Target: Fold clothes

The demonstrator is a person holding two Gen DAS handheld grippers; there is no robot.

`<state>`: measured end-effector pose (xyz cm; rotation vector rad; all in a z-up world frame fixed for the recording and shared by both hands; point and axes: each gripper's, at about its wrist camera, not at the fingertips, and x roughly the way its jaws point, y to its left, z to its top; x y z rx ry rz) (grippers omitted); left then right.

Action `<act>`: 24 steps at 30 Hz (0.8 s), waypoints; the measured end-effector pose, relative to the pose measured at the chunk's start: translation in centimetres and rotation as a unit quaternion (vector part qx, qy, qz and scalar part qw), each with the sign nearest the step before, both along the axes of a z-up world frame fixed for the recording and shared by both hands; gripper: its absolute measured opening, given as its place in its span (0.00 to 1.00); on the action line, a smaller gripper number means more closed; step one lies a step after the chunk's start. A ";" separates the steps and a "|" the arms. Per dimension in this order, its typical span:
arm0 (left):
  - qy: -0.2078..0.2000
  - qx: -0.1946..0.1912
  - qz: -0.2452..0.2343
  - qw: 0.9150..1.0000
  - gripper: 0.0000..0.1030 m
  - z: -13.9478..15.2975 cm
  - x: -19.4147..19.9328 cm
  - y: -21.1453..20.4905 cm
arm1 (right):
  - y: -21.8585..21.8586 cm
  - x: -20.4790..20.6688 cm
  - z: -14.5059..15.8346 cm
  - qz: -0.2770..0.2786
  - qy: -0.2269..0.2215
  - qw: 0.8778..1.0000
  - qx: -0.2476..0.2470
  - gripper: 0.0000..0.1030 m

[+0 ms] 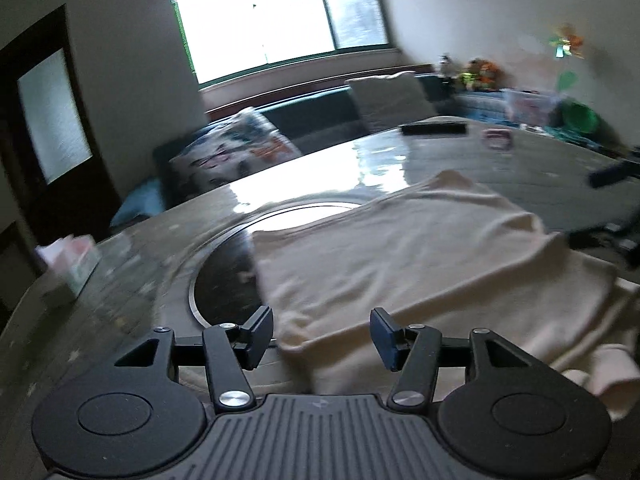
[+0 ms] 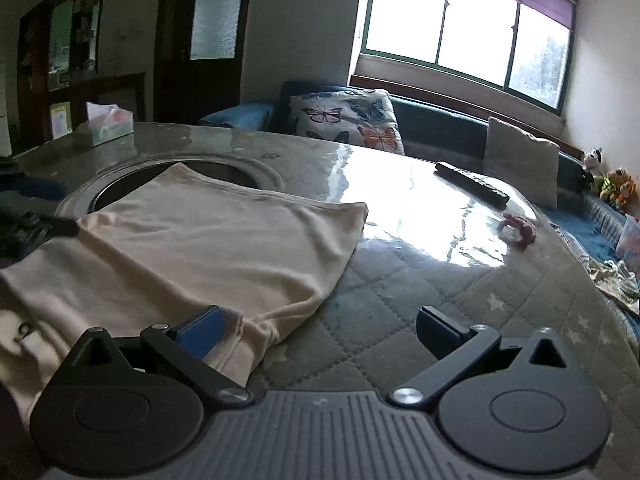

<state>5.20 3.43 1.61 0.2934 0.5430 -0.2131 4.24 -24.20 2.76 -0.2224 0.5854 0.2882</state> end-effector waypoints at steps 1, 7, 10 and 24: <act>0.002 0.000 0.007 1.000 0.56 -0.2 0.2 0.3 | 0.0 -0.2 -0.2 0.002 0.003 1.000 -0.002 1.00; 0.009 0.007 0.012 1.000 0.60 -1.1 -0.4 1.2 | -0.2 -1.6 -0.4 0.004 0.013 1.000 -0.008 1.00; 0.001 0.012 0.005 1.000 0.69 -0.9 -1.5 1.3 | -0.2 -2.5 0.2 0.012 0.003 1.000 -0.008 1.00; -0.019 0.035 -0.024 0.999 0.82 -0.5 -5.4 0.4 | 2.3 -3.1 0.6 0.053 -0.009 0.998 -0.020 1.00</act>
